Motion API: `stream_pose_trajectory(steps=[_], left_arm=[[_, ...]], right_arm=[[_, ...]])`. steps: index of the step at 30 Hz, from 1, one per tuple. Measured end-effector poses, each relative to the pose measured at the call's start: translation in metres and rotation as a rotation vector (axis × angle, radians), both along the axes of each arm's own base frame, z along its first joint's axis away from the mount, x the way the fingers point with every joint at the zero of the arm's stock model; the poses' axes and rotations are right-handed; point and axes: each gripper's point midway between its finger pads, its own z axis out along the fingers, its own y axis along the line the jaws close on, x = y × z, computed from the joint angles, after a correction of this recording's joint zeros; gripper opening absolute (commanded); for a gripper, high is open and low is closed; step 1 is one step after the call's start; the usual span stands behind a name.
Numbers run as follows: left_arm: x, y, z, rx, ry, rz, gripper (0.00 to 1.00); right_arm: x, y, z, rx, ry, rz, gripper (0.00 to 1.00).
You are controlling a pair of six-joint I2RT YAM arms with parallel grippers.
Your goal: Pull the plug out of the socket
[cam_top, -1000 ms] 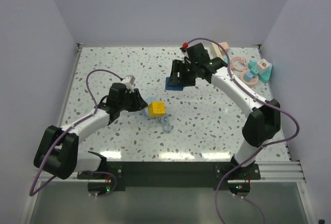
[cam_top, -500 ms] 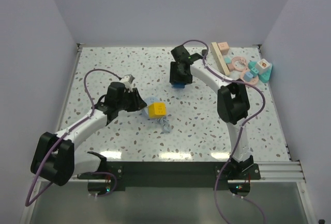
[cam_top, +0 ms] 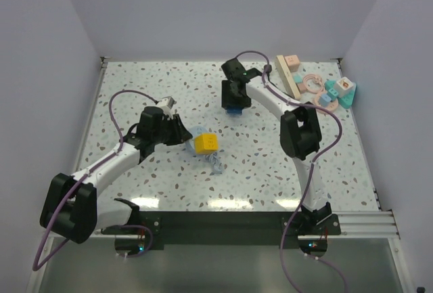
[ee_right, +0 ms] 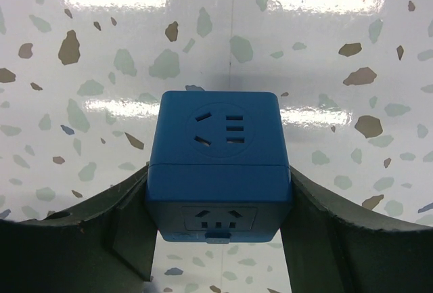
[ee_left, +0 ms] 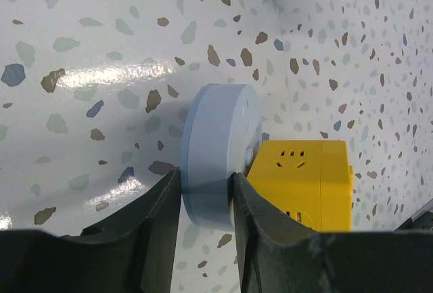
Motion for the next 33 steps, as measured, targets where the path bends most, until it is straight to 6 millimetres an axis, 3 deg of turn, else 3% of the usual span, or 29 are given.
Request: stream_pose_trajectory(steps=[7, 9, 16, 19, 20, 30, 33], left_arm=[[0.0, 0.0, 0.001, -0.003, 0.0, 0.002, 0.0], [0.001, -0.001, 0.002, -0.005, -0.002, 0.001, 0.0], [0.001, -0.001, 0.002, -0.009, -0.001, 0.0, 0.0], [0.001, -0.001, 0.002, -0.009, -0.001, 0.0, 0.0], [0.001, -0.001, 0.002, -0.009, -0.001, 0.0, 0.0], [0.001, -0.001, 0.002, -0.009, -0.001, 0.0, 0.0], [0.001, -0.001, 0.003, -0.009, -0.002, 0.0, 0.0]], right_arm=[[-0.003, -0.002, -0.005, -0.014, 0.018, 0.009, 0.37], [-0.004, -0.002, -0.005, -0.017, 0.022, 0.012, 0.49], [-0.005, -0.003, -0.006, -0.024, 0.025, 0.021, 0.68], [-0.006, -0.004, -0.006, -0.029, 0.031, 0.027, 0.7], [-0.006, -0.004, -0.006, -0.029, 0.032, 0.029, 0.76], [0.0, 0.003, 0.013, 0.004, 0.001, 0.046, 0.82], [-0.006, 0.004, 0.025, 0.031, -0.007, 0.056, 0.86]])
